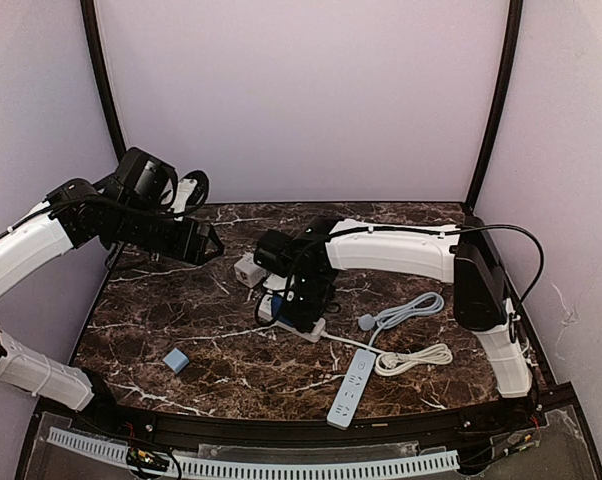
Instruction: Insert the plug
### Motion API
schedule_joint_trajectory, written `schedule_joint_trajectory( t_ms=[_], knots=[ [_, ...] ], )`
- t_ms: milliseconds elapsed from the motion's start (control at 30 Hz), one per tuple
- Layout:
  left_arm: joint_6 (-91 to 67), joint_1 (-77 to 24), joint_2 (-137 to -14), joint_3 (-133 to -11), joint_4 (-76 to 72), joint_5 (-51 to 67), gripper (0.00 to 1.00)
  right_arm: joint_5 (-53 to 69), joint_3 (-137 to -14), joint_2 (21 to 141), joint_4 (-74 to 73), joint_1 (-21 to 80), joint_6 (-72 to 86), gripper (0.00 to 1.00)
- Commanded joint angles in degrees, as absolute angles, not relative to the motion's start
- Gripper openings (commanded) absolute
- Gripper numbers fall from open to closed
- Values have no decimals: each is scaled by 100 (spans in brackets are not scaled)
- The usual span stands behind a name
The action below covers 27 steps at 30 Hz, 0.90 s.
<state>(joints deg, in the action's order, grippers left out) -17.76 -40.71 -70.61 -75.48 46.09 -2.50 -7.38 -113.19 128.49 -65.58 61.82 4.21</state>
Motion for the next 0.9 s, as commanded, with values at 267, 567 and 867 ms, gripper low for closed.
schedule_joint_trajectory(
  t_ms=[267,567,867],
  knots=[
    [-1784,-4047,-7135,-7515,4488,-160,76,-647,-11444,12519,-6557,6142,578,49],
    [-1793,-4052,-7183,-7506,4446,-122,76,-332,-11021,12184,-6465,6116,538,41],
    [-1776,-4046,-7274,-7573,4428,-84,76,-97,-10908,12302,-6297,6106,502,35]
  ],
)
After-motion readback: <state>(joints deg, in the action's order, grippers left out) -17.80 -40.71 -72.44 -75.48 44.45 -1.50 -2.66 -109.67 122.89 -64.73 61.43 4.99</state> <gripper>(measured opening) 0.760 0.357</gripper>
